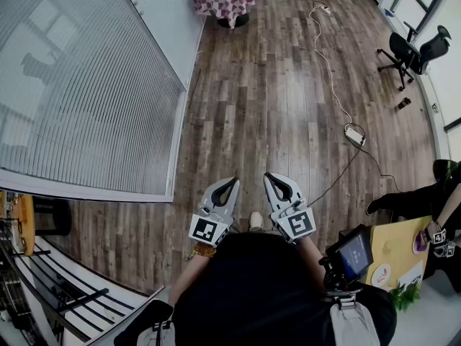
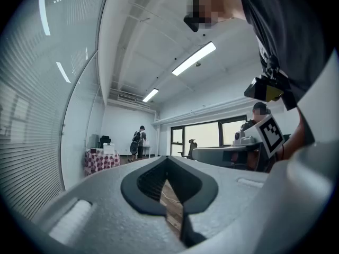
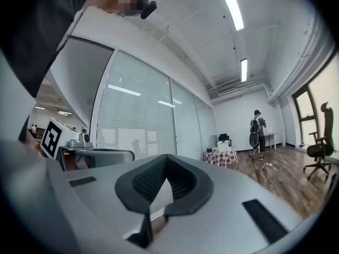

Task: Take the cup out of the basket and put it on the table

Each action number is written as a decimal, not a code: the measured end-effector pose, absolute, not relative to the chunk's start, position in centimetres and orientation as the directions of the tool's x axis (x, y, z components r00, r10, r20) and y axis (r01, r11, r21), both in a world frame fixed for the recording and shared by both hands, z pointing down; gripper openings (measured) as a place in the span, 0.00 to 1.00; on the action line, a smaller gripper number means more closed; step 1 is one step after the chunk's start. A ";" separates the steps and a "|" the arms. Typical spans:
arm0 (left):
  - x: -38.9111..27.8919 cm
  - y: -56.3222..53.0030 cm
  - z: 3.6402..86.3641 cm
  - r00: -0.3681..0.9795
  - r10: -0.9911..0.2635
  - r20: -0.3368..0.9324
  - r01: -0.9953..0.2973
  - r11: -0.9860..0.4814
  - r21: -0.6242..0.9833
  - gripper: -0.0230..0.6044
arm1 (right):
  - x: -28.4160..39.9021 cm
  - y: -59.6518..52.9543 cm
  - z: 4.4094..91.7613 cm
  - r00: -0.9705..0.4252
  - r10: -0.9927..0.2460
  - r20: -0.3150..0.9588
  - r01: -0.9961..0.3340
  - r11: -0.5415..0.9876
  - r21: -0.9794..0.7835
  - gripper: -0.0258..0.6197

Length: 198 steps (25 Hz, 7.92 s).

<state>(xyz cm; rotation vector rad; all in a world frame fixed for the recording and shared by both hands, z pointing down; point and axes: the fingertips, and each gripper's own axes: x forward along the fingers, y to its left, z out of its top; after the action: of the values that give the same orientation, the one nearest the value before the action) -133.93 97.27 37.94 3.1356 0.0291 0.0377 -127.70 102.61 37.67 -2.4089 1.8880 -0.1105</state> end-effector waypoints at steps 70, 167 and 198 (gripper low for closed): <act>-27.5 35.2 41.8 0.992 0.106 0.061 0.102 -0.993 0.065 0.05 | -22.9 40.9 39.8 0.200 -0.975 0.096 -0.968 -0.211 -0.132 0.06; 7.7 -30.0 45.9 0.642 -0.751 0.154 -0.765 -0.640 0.072 0.05 | 27.2 -34.4 70.1 -0.268 -0.047 0.962 -0.192 0.981 -0.006 0.58; 5.9 -28.6 46.8 0.601 -0.784 0.156 -0.799 -0.596 0.083 0.05 | 27.8 -33.3 73.2 -0.177 -0.034 0.984 -0.184 0.983 0.001 0.58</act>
<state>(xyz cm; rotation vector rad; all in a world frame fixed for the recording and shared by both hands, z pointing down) 5.90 -28.65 46.79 2.6799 -1.3334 0.1547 27.83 -33.28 73.16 -0.4195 4.4914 -0.3449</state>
